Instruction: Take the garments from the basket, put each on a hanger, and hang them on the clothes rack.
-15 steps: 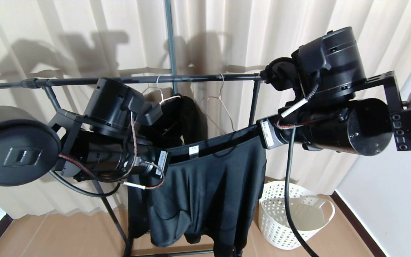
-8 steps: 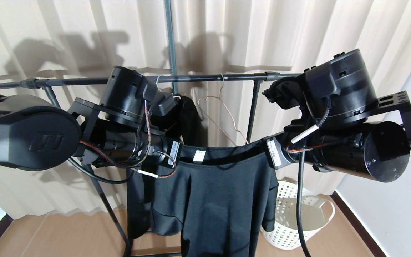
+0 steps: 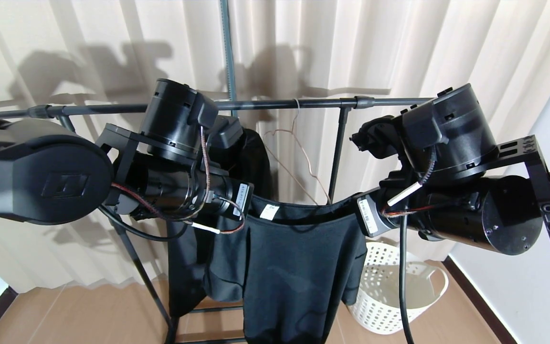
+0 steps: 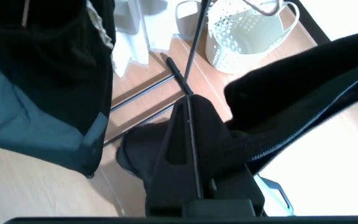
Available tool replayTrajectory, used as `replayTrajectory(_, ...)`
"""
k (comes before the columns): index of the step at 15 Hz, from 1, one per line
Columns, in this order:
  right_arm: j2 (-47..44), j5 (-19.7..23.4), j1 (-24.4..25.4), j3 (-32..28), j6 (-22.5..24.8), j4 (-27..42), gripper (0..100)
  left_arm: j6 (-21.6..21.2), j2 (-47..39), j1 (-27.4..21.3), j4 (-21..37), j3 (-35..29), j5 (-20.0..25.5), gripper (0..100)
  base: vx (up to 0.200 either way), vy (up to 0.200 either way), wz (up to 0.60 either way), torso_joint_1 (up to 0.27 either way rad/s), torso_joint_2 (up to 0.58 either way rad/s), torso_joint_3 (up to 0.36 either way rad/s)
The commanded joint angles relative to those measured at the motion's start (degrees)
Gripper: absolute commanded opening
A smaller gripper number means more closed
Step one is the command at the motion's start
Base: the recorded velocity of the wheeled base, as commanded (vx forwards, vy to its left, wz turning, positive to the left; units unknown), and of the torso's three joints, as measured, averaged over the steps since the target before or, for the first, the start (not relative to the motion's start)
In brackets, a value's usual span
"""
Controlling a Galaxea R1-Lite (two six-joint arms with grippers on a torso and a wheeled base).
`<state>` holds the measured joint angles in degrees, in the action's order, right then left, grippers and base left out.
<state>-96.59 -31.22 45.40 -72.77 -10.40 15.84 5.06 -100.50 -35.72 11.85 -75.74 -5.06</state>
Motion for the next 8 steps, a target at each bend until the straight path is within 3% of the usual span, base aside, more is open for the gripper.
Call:
replayTrajectory(1, 0.3, 0.0, -0.1, 0.5, -0.1, -0.1, 0, 0.0, 0.0, -0.2, 0.0, 0.0, 0.0, 0, 0.000, 0.000, 0.00, 0.000, 0.00, 0.000)
replayTrajectory(7, 1.0, -0.1, -0.6, 1.2, -0.1, -0.5, 0, -0.5, 0.2, -0.6, 0.0, 0.3, 1.4, 0, 0.000, 0.000, 0.00, 0.000, 0.00, 0.000)
replayTrajectory(8, 1.1, -0.1, -0.7, 1.2, -0.1, -0.5, 0, -0.6, 0.2, -0.7, 0.1, 0.5, 1.4, 100, 0.000, 0.000, 0.00, 0.000, 0.00, 0.000)
